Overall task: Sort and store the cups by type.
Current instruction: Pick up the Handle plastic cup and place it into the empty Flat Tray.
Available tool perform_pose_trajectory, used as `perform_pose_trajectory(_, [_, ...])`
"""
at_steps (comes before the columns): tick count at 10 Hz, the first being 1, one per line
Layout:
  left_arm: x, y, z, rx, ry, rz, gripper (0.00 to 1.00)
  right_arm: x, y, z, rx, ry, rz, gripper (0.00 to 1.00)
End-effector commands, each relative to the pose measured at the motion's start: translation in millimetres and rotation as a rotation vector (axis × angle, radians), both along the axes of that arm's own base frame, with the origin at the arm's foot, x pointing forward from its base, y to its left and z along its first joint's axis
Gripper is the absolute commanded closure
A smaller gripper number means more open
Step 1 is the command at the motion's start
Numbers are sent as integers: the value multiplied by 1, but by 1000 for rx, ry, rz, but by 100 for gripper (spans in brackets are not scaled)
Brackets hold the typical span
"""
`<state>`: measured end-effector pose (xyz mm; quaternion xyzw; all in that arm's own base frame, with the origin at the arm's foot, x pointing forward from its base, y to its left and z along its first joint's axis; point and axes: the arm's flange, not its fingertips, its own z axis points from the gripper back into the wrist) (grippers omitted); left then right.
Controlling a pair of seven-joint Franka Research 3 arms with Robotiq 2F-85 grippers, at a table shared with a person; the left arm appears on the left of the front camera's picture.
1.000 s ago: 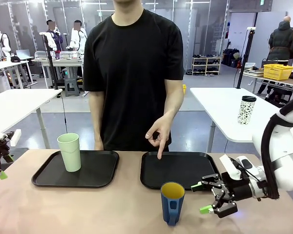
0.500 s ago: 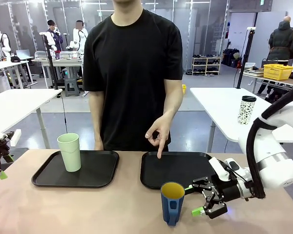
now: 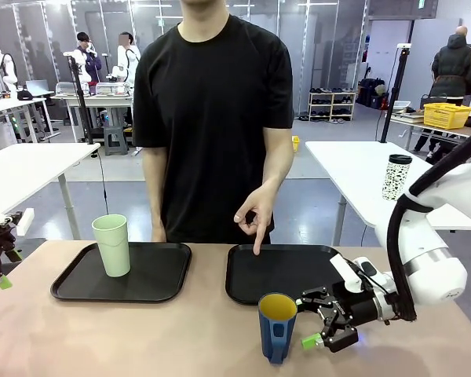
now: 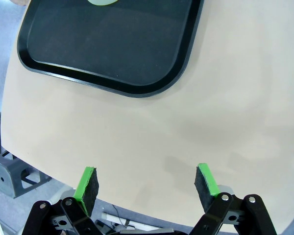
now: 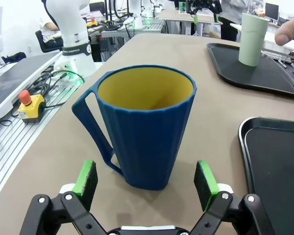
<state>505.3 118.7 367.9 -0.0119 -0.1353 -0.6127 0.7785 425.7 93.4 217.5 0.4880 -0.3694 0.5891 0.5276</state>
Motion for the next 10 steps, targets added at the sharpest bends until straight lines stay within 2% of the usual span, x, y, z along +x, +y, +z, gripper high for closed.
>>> perform_pose_trajectory(1, [0,1,1,-14,-20,-10,0,3,9,-2,28,-18,6,0])
perform_pose_trajectory(10, [0,1,1,-14,-20,-10,0,13,39,-9,59,-19,72,0])
